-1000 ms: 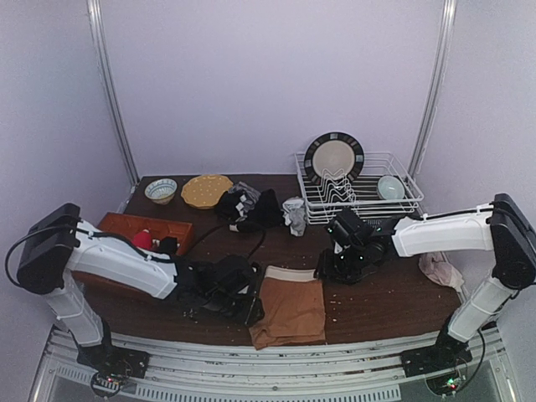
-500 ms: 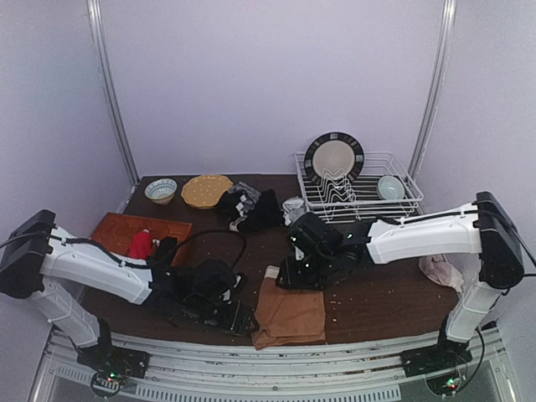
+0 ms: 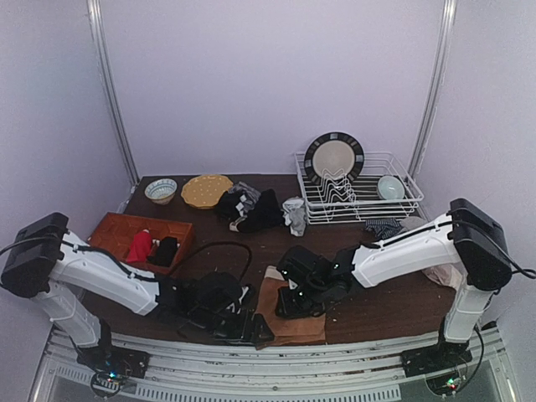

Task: Roll the underwear
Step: Smooth out the underwear at the center of the board, then pick up the underwear from the center of the board.

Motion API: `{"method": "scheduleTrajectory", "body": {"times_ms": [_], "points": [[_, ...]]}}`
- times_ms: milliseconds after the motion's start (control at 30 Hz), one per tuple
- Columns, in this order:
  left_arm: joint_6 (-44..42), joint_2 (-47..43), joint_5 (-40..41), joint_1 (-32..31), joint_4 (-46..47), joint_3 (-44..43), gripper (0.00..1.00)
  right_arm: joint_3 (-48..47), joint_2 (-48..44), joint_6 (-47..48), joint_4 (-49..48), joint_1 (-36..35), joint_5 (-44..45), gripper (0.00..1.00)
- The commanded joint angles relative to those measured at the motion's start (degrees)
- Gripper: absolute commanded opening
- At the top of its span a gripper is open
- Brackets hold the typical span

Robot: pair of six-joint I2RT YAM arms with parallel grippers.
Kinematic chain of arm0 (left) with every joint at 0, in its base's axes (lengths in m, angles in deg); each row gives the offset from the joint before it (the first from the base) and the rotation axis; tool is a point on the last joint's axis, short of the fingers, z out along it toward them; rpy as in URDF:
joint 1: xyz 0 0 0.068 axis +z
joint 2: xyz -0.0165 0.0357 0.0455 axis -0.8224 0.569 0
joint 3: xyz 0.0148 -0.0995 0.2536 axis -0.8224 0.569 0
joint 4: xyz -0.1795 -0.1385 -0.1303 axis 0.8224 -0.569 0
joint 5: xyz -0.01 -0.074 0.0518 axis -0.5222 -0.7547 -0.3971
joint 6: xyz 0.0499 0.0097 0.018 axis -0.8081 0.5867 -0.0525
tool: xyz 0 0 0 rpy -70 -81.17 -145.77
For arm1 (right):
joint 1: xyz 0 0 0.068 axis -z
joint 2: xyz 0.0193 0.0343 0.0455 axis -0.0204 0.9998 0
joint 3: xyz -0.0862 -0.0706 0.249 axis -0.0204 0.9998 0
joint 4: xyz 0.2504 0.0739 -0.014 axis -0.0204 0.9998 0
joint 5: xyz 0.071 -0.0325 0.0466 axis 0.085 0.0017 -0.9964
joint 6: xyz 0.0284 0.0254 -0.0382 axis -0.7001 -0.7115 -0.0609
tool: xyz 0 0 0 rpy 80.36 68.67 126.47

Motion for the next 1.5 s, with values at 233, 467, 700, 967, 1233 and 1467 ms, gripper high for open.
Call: {"method": "scheduleTrajectory", "body": {"times_ms": [233, 467, 700, 967, 1233, 1467], "points": [[11.71, 4.05, -2.22, -0.61, 7.26, 7.31, 0.64, 1.95, 0.31, -2.00, 0.32, -1.43, -0.49, 0.25], [10.70, 3.55, -1.71, -0.62, 4.55, 6.42, 0.22, 3.25, -0.22, -3.31, -0.62, -2.82, -0.39, 0.22], [5.82, -0.82, 2.36, -0.62, -6.80, 2.67, 0.00, -2.15, -7.31, -0.05, 7.05, -2.71, 6.19, 0.37], [-2.16, -2.04, 5.77, -0.62, -20.23, -3.29, 0.00, -17.57, 0.74, 2.43, 14.80, 0.53, 9.76, 0.53], [-4.18, -0.58, 6.43, -0.62, -20.95, -5.00, 0.00, -26.45, 10.79, -1.11, 18.35, 2.49, 15.87, 0.56], [-6.07, 0.20, 6.40, -0.62, -20.72, -5.64, 0.00, -34.27, 17.98, -2.14, 21.95, 2.56, 16.41, 0.56]]}}
